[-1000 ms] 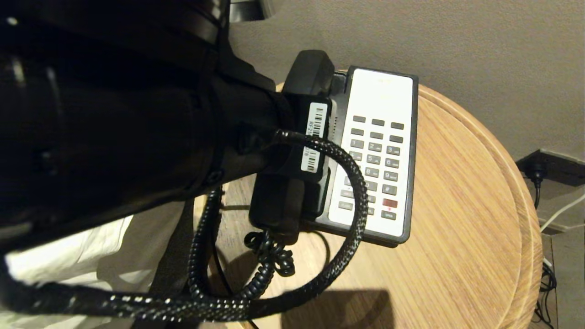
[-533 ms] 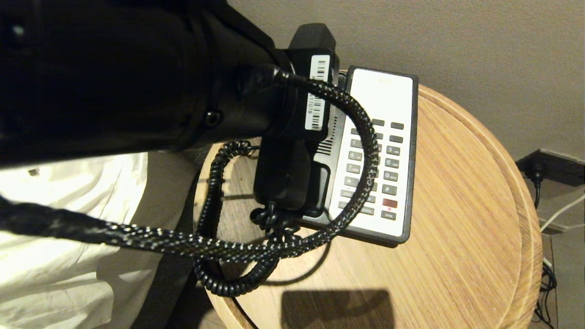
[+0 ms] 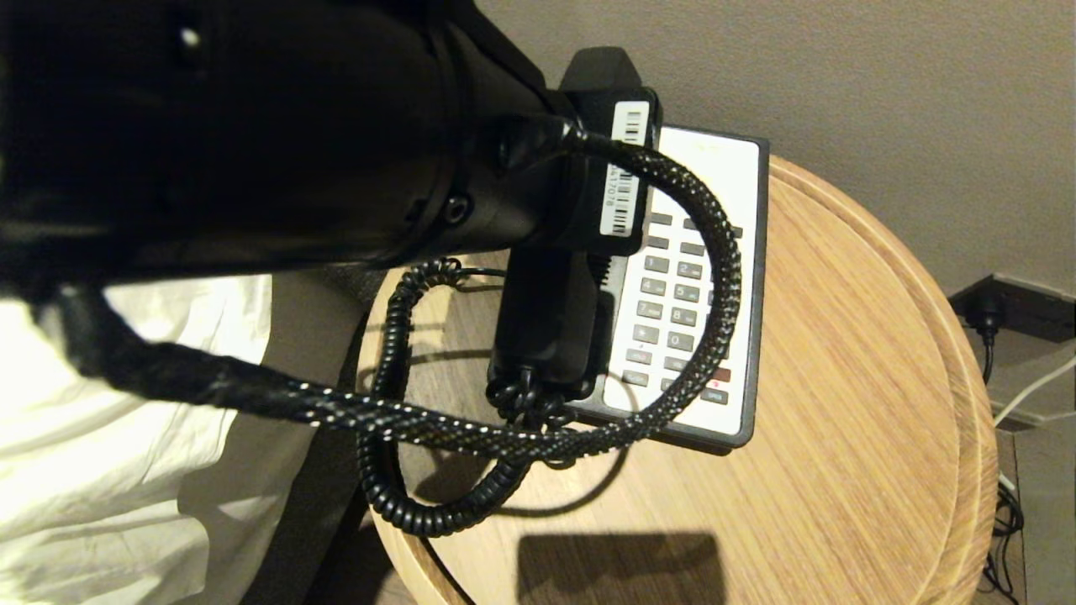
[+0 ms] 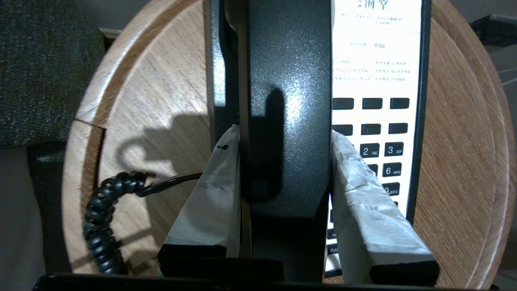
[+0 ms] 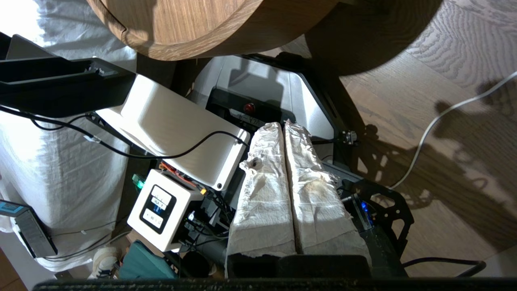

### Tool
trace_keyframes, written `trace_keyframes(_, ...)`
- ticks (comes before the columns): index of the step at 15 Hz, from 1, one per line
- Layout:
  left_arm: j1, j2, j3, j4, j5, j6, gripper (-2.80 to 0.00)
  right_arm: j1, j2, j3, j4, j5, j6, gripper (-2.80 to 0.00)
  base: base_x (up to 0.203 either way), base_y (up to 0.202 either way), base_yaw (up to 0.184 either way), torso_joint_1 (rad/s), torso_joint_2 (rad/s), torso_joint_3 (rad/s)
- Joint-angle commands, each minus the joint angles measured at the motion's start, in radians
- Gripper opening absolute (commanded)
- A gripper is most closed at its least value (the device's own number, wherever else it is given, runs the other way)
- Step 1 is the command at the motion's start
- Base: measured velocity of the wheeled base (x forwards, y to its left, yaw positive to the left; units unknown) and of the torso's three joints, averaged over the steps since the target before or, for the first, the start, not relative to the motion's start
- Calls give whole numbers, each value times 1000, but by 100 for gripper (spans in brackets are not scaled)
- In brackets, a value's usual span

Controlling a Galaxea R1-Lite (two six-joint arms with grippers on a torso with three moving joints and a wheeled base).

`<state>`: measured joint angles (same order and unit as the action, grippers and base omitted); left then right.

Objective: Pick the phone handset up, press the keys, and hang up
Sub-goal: Put the handset back

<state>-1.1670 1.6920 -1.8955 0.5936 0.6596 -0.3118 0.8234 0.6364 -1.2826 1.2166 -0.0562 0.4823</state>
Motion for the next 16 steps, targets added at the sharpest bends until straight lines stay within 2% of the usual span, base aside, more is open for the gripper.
trace_keyframes(1, 1, 22, -5, 2, 2, -3, -280, 0, -1, 1, 3, -1, 1, -280, 0, 0, 0, 0, 0, 0)
trace_keyframes(8, 23, 29, 40, 2, -11, -1, -280, -1, -3, 12, -4, 9, 1, -280, 0, 0, 0, 0, 0, 0)
trace_keyframes(16, 40, 45, 38, -1, -11, 5, -280, -3, -12, 25, -3, 15, 1, -280, 0, 0, 0, 0, 0, 0)
